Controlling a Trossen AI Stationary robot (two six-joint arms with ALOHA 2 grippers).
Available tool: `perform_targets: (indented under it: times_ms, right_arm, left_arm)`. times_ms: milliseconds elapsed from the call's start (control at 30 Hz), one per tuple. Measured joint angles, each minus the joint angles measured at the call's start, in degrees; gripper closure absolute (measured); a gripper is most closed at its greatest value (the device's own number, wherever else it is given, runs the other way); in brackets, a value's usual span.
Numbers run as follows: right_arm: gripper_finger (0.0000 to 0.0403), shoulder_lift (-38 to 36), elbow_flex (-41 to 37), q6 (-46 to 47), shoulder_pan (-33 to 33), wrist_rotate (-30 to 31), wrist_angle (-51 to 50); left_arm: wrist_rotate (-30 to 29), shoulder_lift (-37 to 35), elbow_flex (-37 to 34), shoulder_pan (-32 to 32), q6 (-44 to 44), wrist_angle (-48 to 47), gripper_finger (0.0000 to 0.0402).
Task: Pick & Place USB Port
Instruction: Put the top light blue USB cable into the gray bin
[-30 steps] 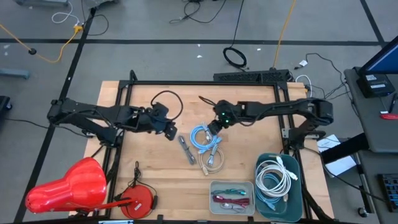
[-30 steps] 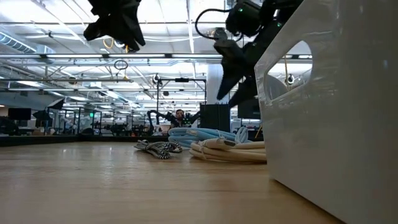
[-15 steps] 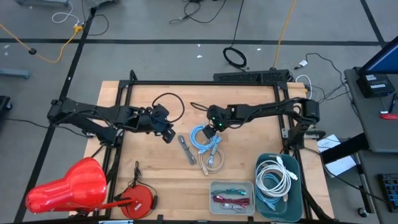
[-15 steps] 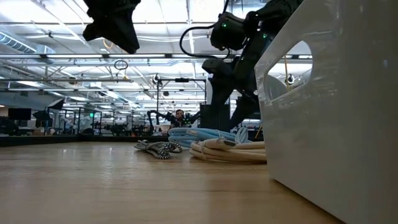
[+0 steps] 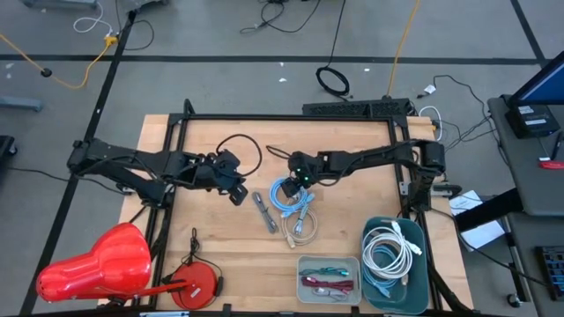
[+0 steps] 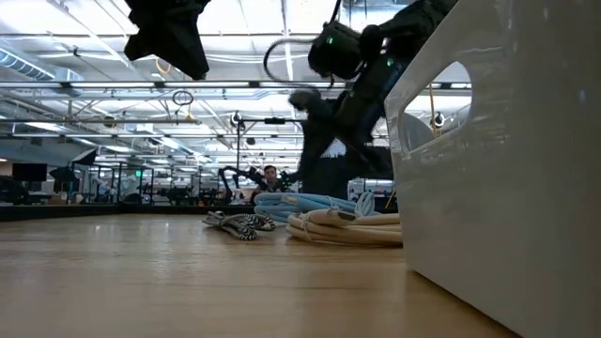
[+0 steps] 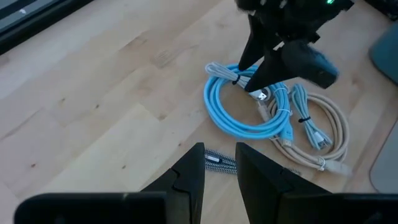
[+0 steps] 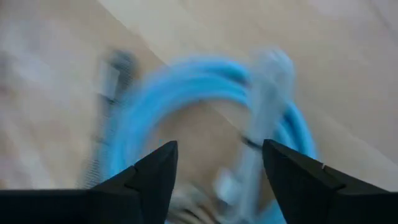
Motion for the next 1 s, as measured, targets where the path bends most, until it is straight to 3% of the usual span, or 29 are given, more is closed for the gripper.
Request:
perform_targets:
  times_ms: [233, 867, 1000]
  right_arm:
    - [0.0205, 2.1, -0.1, -0.3, 0.0, -0.2, 0.2]
    - [0.0208, 5.0, -0.2, 0.7, 1.9, -1.6, 2.0]
    - [0.024, 5.0, -0.2, 0.7, 1.9, -1.5, -0.2]
  left_arm:
    - [0.1, 0.0, 0.0, 0.0, 0.2, -0.1, 0.0309]
    - [1.0, 0.0, 0.0, -1.9, -0.1, -0.2, 0.0309]
    - [1.0, 0.0, 0.0, -1.9, 0.0, -0.2, 0.0309]
